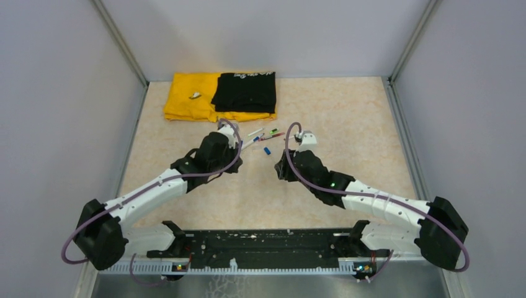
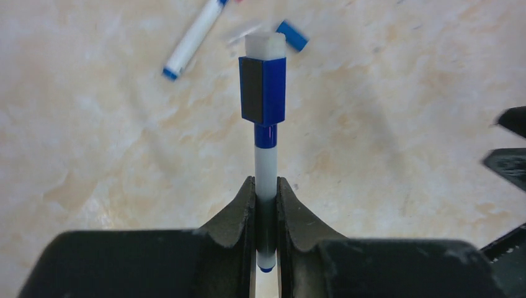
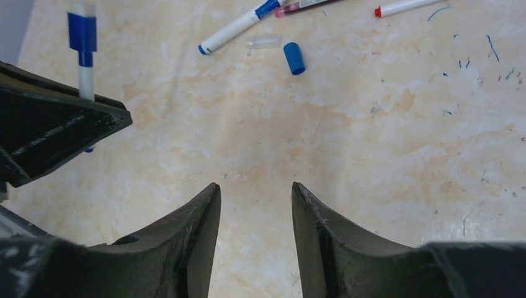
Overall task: Insert the pens into the pen caps
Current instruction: Place the pen at the center of the board.
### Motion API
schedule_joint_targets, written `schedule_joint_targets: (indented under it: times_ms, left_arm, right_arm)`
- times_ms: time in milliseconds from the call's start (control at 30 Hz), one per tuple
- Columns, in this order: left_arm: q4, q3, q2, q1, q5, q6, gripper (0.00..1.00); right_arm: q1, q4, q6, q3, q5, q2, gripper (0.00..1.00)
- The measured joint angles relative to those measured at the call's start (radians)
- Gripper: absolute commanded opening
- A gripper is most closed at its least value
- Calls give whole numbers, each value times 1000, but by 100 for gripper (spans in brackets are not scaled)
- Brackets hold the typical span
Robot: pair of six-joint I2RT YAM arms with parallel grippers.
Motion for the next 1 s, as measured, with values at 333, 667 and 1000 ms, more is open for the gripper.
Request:
schedule_joint_targets:
  times_ms: [333, 667, 1000]
  left_arm:
    - [-59, -118, 140, 121, -42, -141, 0]
    - [-63, -129, 232, 201, -53, -158, 7]
    - [-52, -146, 218, 214, -87, -164, 27]
  right_arm:
    - [0, -94, -56, 64, -97, 78, 51]
    - [0, -87, -107, 64, -154, 79, 51]
    - [0, -85, -118, 64, -165, 79, 51]
